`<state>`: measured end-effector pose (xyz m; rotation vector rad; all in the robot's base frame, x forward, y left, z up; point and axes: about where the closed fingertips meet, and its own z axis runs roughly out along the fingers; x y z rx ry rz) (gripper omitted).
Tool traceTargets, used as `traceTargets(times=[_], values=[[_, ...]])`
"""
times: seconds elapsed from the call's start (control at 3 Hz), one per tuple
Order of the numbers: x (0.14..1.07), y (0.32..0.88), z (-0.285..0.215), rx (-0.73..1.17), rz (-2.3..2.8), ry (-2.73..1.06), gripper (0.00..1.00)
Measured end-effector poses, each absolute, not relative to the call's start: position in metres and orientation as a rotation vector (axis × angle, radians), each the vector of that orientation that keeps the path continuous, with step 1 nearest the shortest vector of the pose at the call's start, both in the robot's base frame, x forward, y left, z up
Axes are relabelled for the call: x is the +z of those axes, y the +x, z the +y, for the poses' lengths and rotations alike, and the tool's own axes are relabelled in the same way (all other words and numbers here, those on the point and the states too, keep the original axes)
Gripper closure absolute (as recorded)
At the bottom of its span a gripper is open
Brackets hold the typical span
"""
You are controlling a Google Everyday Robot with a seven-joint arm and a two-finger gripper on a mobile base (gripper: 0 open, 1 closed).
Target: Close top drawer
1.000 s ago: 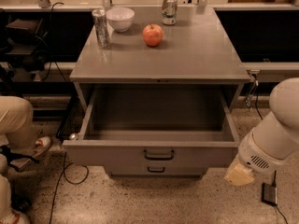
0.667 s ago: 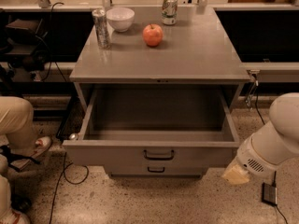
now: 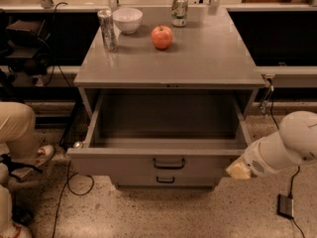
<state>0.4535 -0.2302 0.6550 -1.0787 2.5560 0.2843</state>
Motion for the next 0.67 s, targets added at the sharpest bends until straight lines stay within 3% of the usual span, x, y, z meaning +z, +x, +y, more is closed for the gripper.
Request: traceTargets(times=[0.67], values=[[0.651, 0.497, -0.215, 0.3, 2.452, -1.063, 1.0]])
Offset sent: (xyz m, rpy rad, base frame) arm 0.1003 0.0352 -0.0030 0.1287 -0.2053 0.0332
